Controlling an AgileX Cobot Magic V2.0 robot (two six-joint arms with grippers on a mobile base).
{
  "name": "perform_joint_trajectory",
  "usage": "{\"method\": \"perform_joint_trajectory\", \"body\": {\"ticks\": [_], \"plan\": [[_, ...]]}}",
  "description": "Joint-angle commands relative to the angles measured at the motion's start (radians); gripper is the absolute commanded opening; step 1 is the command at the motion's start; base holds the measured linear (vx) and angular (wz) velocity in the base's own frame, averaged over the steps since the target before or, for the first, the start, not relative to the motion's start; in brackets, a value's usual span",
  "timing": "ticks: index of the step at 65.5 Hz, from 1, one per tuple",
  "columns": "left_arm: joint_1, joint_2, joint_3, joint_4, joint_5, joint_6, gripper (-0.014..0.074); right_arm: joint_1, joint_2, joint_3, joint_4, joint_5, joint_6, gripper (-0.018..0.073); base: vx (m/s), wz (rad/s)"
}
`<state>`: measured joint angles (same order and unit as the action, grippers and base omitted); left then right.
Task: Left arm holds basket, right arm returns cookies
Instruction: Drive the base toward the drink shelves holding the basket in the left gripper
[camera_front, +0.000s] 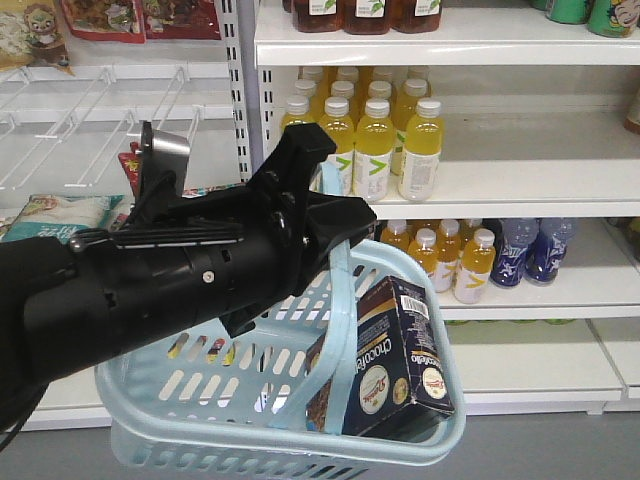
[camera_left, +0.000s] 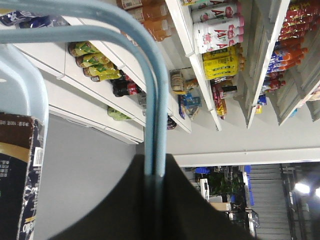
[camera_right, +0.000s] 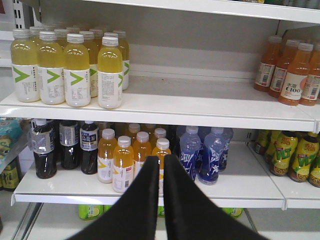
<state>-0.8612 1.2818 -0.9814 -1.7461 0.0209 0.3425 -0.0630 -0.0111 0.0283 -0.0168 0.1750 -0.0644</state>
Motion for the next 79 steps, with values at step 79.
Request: {"method": "perform_joint_trajectory", "body": {"ticks": [79], "plan": [[-0.006, -0.037, -0.036, -0.034, 0.02, 0.002, -0.0003, -0.007, -0.013, 0.017, -0.003, -0.071, -0.005, -0.0006, 0.11, -0.06]]}}
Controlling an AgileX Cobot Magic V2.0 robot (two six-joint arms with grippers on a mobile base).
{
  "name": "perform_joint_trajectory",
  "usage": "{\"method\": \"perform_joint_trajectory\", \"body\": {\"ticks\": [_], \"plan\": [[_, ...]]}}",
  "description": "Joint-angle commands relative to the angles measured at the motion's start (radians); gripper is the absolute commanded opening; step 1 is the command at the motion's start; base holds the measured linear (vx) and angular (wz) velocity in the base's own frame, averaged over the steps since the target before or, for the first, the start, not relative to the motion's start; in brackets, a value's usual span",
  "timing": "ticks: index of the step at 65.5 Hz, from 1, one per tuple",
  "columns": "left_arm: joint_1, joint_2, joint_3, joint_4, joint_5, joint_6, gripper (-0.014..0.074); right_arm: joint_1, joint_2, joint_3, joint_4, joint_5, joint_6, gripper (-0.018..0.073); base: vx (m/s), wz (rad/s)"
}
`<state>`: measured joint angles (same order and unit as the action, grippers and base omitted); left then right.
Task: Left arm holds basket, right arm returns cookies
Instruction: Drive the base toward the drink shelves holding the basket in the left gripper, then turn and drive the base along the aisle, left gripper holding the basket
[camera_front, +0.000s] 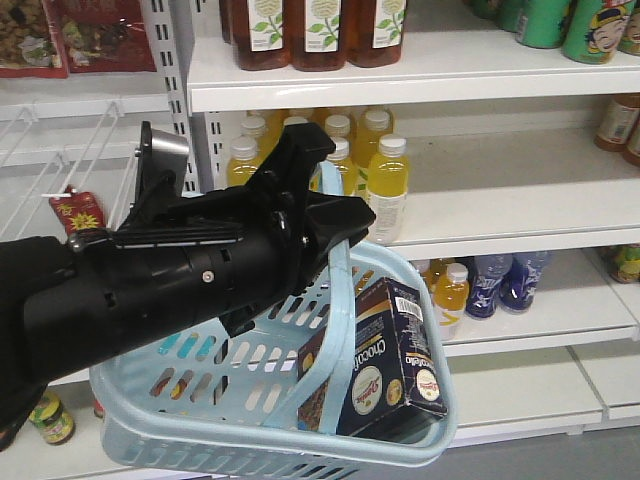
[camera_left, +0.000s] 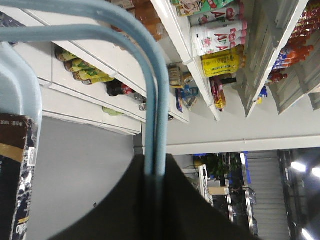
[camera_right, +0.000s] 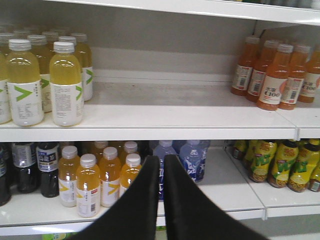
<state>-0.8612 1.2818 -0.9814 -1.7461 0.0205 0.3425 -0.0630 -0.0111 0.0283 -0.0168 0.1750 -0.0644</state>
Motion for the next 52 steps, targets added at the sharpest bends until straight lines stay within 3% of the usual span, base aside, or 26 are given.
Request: {"method": "perform_joint_trajectory", "body": {"ticks": [1, 52], "plan": [[-0.006, -0.037, -0.036, -0.034, 0.02, 0.002, -0.0003, -0.007, -0.013, 0.017, -0.003, -0.071, -0.005, -0.0006, 0.01, -0.31], [-0.006, -0.037, -0.036, -0.034, 0.02, 0.002, -0.0003, -0.007, -0.013, 0.017, -0.003, -0.071, -0.005, -0.0006, 0.0, -0.49]]}}
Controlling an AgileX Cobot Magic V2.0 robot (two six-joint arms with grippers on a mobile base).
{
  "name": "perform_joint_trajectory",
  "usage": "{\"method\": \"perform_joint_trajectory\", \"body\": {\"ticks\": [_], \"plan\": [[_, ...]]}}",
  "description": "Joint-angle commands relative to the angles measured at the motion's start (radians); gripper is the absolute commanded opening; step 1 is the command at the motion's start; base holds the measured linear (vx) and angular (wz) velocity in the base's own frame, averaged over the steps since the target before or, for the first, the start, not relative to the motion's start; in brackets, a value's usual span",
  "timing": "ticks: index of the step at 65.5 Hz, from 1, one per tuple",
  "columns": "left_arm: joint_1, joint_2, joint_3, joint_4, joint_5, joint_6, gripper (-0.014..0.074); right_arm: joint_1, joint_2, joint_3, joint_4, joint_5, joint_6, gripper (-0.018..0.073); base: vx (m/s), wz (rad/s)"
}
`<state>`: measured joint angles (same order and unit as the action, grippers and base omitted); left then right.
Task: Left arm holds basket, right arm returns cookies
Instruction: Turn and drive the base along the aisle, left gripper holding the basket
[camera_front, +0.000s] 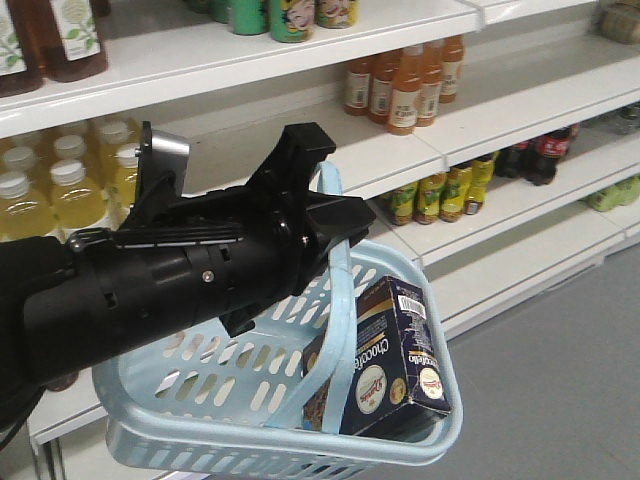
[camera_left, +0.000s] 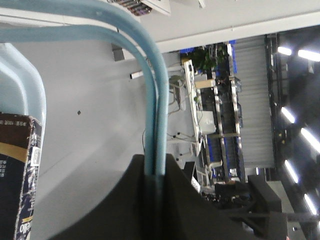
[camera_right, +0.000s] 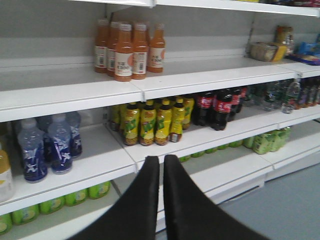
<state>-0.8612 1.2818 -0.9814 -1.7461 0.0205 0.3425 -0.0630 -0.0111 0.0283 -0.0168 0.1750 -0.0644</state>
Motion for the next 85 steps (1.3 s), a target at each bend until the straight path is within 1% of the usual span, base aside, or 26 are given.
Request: {"method": "perform_joint_trajectory", "body": {"ticks": [1, 85], "plan": [[-0.006, -0.037, -0.036, -0.034, 0.02, 0.002, -0.0003, -0.007, -0.013, 0.017, -0.003, -0.071, -0.005, -0.0006, -0.02, -0.59], [-0.006, -0.037, -0.036, -0.034, 0.02, 0.002, -0.0003, -0.007, -0.013, 0.017, -0.003, -0.071, -0.005, -0.0006, -0.03, -0.6]]}}
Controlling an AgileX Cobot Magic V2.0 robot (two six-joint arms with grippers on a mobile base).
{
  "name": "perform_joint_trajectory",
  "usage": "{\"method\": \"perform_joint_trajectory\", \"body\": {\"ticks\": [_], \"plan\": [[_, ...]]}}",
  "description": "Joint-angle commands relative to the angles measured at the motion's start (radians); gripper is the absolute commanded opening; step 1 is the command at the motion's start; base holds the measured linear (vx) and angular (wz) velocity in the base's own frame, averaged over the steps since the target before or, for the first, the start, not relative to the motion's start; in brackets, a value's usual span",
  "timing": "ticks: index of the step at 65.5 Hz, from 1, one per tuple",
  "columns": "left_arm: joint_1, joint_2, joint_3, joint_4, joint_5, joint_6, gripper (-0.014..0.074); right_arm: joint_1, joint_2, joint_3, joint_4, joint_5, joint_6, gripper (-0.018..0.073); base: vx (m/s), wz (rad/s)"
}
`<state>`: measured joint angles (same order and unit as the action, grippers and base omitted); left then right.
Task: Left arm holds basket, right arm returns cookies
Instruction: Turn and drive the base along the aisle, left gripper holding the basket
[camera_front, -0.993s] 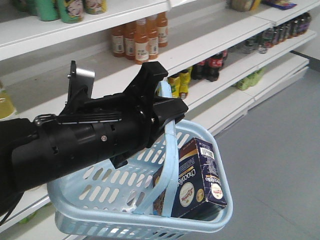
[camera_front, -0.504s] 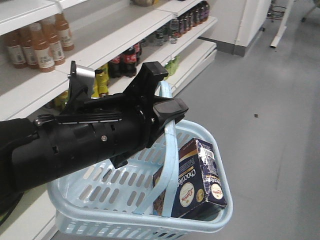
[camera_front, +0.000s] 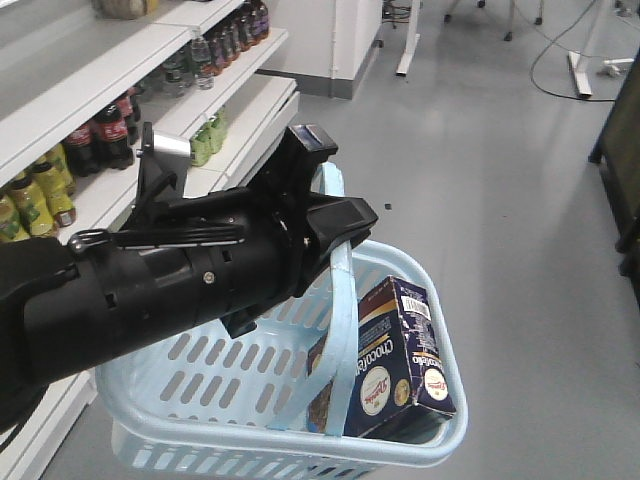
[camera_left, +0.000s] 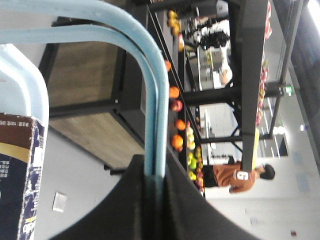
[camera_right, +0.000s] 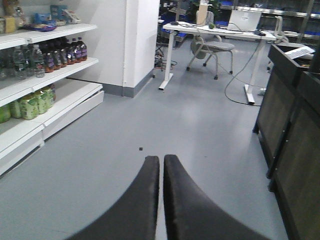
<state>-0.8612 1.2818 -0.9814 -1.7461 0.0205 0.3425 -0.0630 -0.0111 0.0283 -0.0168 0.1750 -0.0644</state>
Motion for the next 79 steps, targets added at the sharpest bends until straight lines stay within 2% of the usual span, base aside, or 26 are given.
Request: {"method": "perform_joint_trajectory", "body": {"ticks": [1, 47, 79], "plan": [[-0.006, -0.037, -0.036, -0.034, 0.02, 0.002, -0.0003, -0.007, -0.013, 0.017, -0.003, -0.071, -0.005, -0.0006, -0.01, -0.48], [-0.006, -0.037, -0.036, -0.034, 0.02, 0.002, -0.0003, -0.007, -0.013, 0.017, -0.003, -0.071, -0.005, -0.0006, 0.06, -0.22], [-0.006, -0.037, -0.036, -0.034, 0.02, 0.002, -0.0003, -0.007, -0.013, 0.017, -0.003, -0.071, -0.005, -0.0006, 0.22, -0.08]]}}
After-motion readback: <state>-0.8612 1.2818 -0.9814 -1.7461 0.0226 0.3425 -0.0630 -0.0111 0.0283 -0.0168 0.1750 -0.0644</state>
